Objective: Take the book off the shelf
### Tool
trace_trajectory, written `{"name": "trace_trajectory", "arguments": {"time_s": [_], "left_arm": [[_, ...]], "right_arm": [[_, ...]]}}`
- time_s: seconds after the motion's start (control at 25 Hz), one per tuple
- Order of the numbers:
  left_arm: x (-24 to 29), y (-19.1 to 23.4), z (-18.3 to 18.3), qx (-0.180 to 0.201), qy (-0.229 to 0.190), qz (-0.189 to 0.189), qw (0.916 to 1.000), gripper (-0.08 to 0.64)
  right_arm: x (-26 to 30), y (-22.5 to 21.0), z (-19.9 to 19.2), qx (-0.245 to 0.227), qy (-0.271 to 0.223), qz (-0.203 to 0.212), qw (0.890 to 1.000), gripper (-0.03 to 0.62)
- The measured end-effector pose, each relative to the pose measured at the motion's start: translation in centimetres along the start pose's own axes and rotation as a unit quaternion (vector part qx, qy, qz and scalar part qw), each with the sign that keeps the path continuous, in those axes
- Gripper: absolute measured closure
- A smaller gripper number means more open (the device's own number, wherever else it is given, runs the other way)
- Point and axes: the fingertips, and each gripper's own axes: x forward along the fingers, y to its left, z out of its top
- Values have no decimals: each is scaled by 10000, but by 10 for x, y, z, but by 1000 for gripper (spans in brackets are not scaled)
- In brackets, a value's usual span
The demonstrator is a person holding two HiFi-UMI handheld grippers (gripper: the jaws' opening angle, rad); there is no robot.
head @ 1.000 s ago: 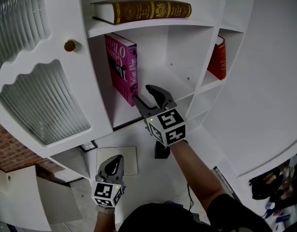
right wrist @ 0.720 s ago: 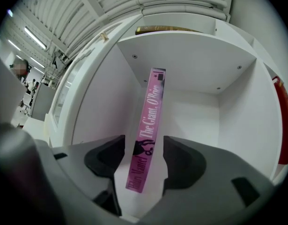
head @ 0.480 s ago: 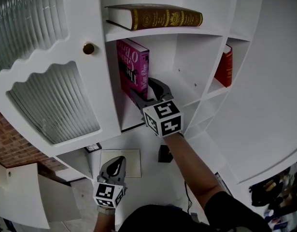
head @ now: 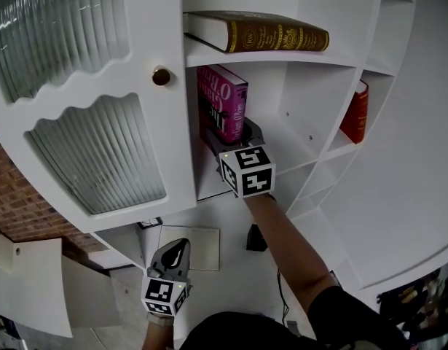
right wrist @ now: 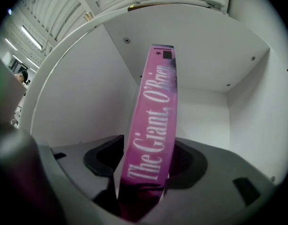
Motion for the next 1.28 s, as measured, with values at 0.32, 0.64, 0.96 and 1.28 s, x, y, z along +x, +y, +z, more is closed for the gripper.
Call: {"name": "trace_trajectory", "arguments": {"time_s": [0.32, 0.64, 0.96, 1.28], "left_arm": [[-5, 0, -7, -42, 139, 9, 9999, 552], [-11, -3, -7, -40, 127, -47, 9999, 552], [-22, -10, 0, 18, -102, -317, 9994, 552], [-41, -7, -3, 92, -119, -730, 9972, 552]], "right_arm": [[7, -6, -5, 139, -11, -175, 9997, 373], [-2, -7, -4, 264, 8, -242, 9994, 431], [-27, -7, -2, 263, 73, -457, 9986, 439], [-60, -4, 0, 298, 104, -897, 9955, 440]]}}
